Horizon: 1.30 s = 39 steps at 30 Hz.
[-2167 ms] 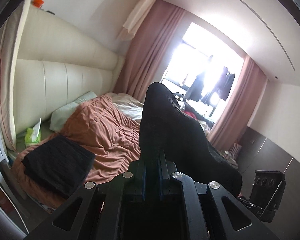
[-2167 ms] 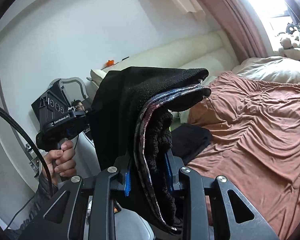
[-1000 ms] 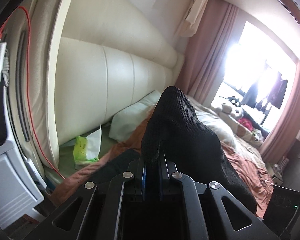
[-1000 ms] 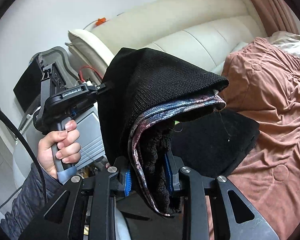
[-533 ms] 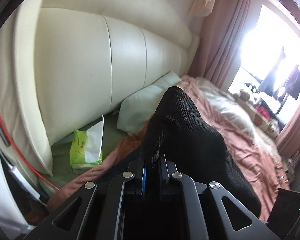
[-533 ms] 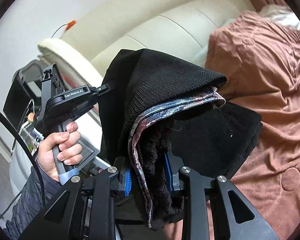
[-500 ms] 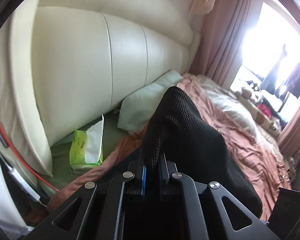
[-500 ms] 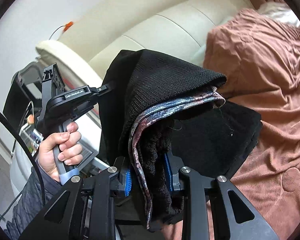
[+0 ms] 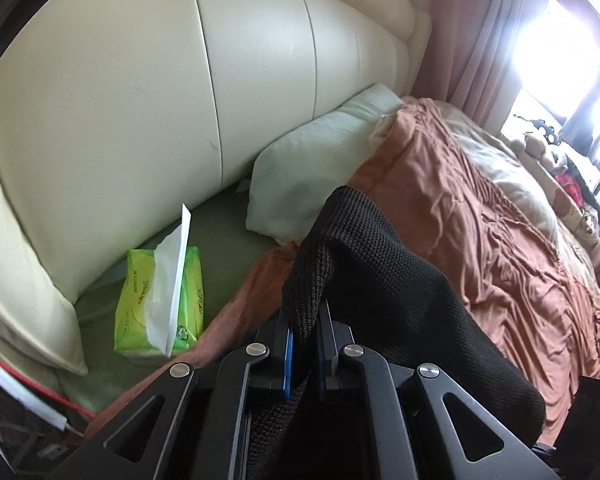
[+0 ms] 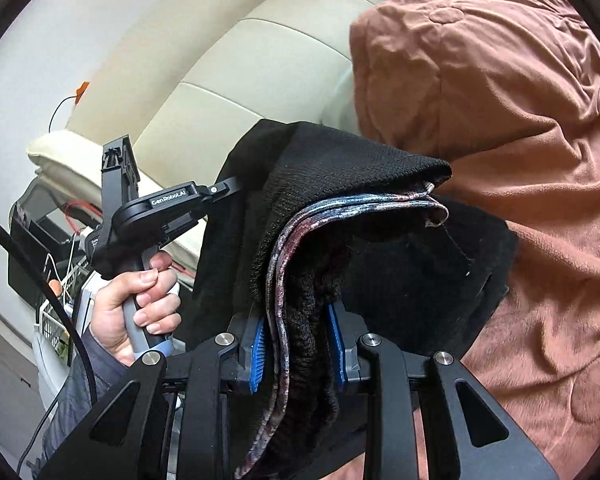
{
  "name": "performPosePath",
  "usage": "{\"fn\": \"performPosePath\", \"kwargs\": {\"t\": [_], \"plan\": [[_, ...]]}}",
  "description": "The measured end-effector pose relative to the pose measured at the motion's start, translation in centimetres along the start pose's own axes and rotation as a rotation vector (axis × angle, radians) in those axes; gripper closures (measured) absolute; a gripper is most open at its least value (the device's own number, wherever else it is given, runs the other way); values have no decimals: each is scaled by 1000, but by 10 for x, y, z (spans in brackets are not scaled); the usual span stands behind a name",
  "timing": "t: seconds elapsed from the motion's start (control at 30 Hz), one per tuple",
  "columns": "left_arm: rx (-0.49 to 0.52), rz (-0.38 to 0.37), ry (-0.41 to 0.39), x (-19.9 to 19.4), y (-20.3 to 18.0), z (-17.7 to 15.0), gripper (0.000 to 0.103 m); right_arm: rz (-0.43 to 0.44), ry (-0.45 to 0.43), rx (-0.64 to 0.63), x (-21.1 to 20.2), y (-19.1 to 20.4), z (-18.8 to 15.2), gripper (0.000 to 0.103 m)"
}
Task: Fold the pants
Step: 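Lower the pants onto the bed corner and fold them over with both grippers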
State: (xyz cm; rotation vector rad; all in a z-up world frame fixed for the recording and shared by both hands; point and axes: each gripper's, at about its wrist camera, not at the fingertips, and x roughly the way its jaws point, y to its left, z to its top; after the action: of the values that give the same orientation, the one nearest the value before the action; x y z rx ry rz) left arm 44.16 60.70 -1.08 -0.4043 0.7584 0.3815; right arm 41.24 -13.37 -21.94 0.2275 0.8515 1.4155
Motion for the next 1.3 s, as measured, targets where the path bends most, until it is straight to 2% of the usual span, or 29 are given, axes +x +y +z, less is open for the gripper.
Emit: {"fn": "performPosePath", "kwargs": {"t": [0.1,0.17,0.23,0.27,0.3,0.33,0.37,0.4,0.5,0.63,0.67,0.7,0.73,0.77,0.8,0.87,0.97,1.0,1.07,1.13,1.23,1.3], "plan": [[-8,8,18,19,2,1,93,5,-5,21,3,-7,2,79],[-9,42,85,40,3,0,90,1,16,64,6,-15,1,74],[-1,108,150,54,4,-6,79,8,50,120,12,-24,-2,68],[-1,117,162,56,6,-10,72,12,57,135,13,-28,-3,61],[-7,112,157,55,7,-11,65,19,58,148,13,-32,-4,53],[-18,106,142,51,10,-13,61,31,50,167,11,-36,-4,50],[-23,105,134,47,11,-13,50,45,42,183,9,-39,-5,47],[-28,108,122,42,13,-14,45,64,33,208,7,-42,-5,47],[-20,97,100,28,16,-17,45,112,44,259,11,-48,1,47],[-29,84,94,13,18,-27,45,91,12,291,13,-56,22,47],[-36,82,89,11,19,-28,45,91,6,286,12,-54,27,51],[-41,77,84,6,20,-32,45,100,2,281,10,-58,30,63],[-41,71,83,2,20,-35,45,111,5,271,8,-56,35,70],[-39,68,82,-1,20,-38,45,101,6,261,10,-57,38,85],[-38,65,80,-6,20,-42,45,61,0,234,8,-56,43,94],[-37,53,76,-15,19,-47,45,-74,-29,159,-1,-51,49,94],[-41,43,57,-33,20,-54,45,-354,-65,28,-15,-35,54,94],[-43,37,51,-38,20,-55,45,-422,-78,6,-22,-31,55,94],[-49,23,39,-48,20,-59,45,-429,-88,12,-31,-26,54,93],[-48,15,28,-57,18,-63,45,-389,-92,3,-39,-18,52,93],[-31,10,17,-63,10,-69,45,-298,-60,-72,-45,1,43,93],[-35,-6,13,-67,6,-74,45,-277,-40,-137,-44,15,36,93]]}}
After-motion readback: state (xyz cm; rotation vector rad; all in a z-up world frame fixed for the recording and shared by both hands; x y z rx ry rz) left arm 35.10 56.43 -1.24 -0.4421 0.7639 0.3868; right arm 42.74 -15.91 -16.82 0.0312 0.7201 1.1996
